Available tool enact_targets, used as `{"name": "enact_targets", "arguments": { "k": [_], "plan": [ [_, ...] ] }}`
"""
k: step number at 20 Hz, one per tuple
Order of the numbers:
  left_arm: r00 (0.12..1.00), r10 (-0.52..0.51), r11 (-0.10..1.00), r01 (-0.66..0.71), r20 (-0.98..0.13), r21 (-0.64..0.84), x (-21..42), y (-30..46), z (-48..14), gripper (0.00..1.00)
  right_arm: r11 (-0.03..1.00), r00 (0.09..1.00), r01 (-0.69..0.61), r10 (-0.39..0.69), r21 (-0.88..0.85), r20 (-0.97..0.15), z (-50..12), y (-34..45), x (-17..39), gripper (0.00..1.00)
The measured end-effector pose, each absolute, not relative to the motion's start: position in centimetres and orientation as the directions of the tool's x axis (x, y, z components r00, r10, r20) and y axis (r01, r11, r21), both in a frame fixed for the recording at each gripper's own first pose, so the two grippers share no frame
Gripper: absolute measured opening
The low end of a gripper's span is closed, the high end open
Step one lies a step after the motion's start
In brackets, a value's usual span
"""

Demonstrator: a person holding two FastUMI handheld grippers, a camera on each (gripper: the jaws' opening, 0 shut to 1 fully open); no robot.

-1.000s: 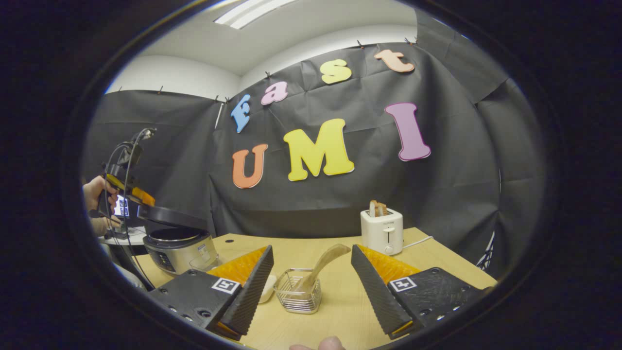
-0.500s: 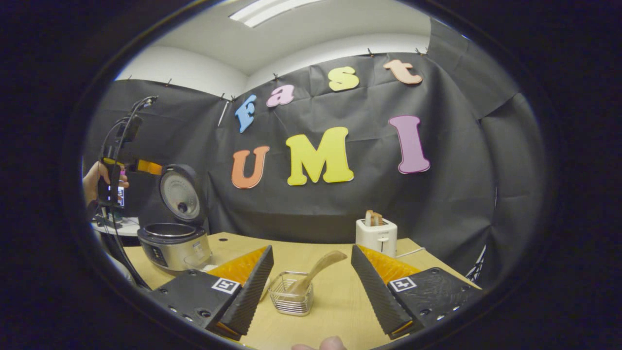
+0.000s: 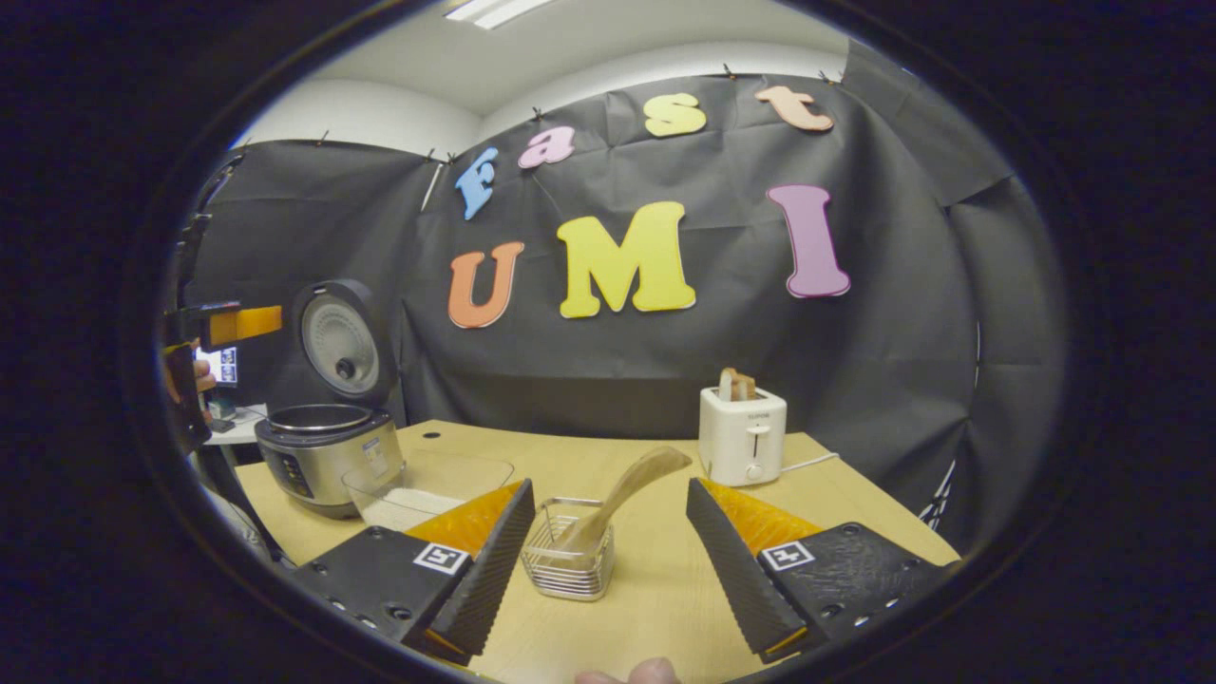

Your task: Close the left gripper, press the button to open the rice cooker; take a wooden spoon from the chopstick holder with the right hand, scoop a spoonful of rice and pour it into the rice cooker, then put the wooden spoon back into the chopstick holder.

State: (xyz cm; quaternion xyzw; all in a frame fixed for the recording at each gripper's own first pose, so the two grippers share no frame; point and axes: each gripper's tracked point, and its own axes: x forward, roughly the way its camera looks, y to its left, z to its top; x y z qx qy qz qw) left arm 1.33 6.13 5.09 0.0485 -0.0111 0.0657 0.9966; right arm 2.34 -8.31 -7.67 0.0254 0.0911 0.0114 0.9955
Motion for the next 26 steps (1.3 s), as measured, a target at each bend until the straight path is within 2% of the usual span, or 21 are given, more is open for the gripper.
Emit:
{"name": "enact_targets", "arguments": {
  "k": [2,3,4,5,6,7,8,9,10,11,12,13,14,17,18,19,21,22,24,25,26],
  "plan": [
    [0.994,0.101,0.990,-0.105,0.041,0.098,0.8,5.1,4.4,0.99,0.996,0.974,-0.006,0.026,0.089,-0.224,-9.2,-8.2,3.3,0.91],
    [0.994,0.097,0.990,-0.101,0.045,0.099,0.4,4.8,4.0,0.99,0.994,0.971,0.003,0.023,0.105,-0.238,-9.6,-8.2,3.9,0.96],
    [0.995,0.094,0.991,-0.097,0.042,0.097,0.1,4.7,3.5,0.99,0.993,0.969,0.011,0.019,0.119,-0.247,-10.1,-8.2,4.4,0.92],
    [0.995,0.094,0.991,-0.097,0.035,0.092,-0.2,4.6,3.0,0.99,0.991,0.967,0.022,0.011,0.129,-0.255,-10.3,-8.3,5.0,0.92],
    [0.995,0.095,0.992,-0.097,0.030,0.086,-0.3,4.7,2.5,0.99,0.990,0.964,0.028,0.009,0.135,-0.265,-10.7,-8.3,5.6,0.96],
    [0.995,0.098,0.992,-0.101,0.036,0.078,-0.4,5.0,2.3,0.99,0.989,0.964,0.032,0.008,0.144,-0.267,-10.9,-8.3,6.2,0.92],
    [0.994,0.101,0.992,-0.104,0.043,0.074,-0.3,5.5,2.2,0.99,0.989,0.961,0.036,0.006,0.146,-0.278,-11.2,-8.3,6.8,0.96],
    [0.992,0.115,0.990,-0.118,0.043,0.075,-0.3,6.2,1.9,0.99,0.989,0.957,0.043,-0.001,0.140,-0.289,-11.5,-8.4,7.5,0.95],
    [0.990,0.135,0.987,-0.137,0.029,0.079,-0.3,7.1,1.3,0.98,0.989,0.956,0.047,-0.003,0.142,-0.293,-11.6,-8.4,8.0,0.96],
    [0.989,0.147,0.985,-0.148,0.016,0.086,-0.2,7.8,0.9,0.99,0.988,0.954,0.050,-0.005,0.143,-0.300,-11.7,-8.6,8.5,0.92],
    [0.988,0.155,0.984,-0.155,0.002,0.092,-0.2,8.1,0.6,0.99,0.987,0.952,0.059,-0.011,0.148,-0.306,-12.1,-8.8,9.0,0.96],
    [0.987,0.159,0.983,-0.158,-0.011,0.092,-0.2,8.3,0.4,0.95,0.985,0.949,0.065,-0.012,0.158,-0.316,-12.4,-8.8,9.4,0.91],
    [0.988,0.153,0.985,-0.150,-0.029,0.086,-0.2,8.1,0.1,0.99,0.983,0.944,0.068,-0.009,0.168,-0.329,-12.8,-8.8,9.7,0.96],
    [0.992,0.117,0.990,-0.114,-0.042,0.080,-0.3,7.5,0.1,0.99,0.978,0.933,0.064,0.012,0.198,-0.360,-13.5,-8.4,10.2,0.93],
    [0.993,0.113,0.990,-0.109,-0.040,0.085,-0.3,7.6,0.1,0.99,0.976,0.934,0.059,0.019,0.208,-0.357,-13.2,-8.3,10.2,0.90],
    [0.993,0.113,0.990,-0.109,-0.039,0.090,-0.3,7.6,0.1,0.99,0.976,0.936,0.058,0.021,0.210,-0.353,-13.1,-8.2,10.4,0.79],
    [0.994,0.105,0.990,-0.101,-0.035,0.097,-0.5,7.5,0.2,0.99,0.978,0.934,0.039,0.037,0.204,-0.355,-13.0,-7.7,10.7,0.67],
    [0.994,0.106,0.990,-0.102,-0.032,0.100,-0.4,7.7,0.3,0.99,0.979,0.933,0.035,0.040,0.199,-0.358,-13.0,-7.6,10.7,0.67],
    [0.993,0.111,0.989,-0.107,-0.028,0.103,-0.5,8.0,0.5,0.99,0.981,0.930,0.022,0.050,0.190,-0.365,-13.3,-7.2,10.9,0.42],
    [0.993,0.112,0.989,-0.109,-0.025,0.102,-0.5,8.1,0.6,0.99,0.982,0.927,0.017,0.055,0.188,-0.372,-13.3,-7.0,11.0,0.41],
    [0.993,0.117,0.989,-0.114,-0.020,0.096,-0.5,8.4,0.6,0.99,0.980,0.931,0.029,0.045,0.198,-0.362,-13.5,-6.9,11.4,0.46]
  ]
}}
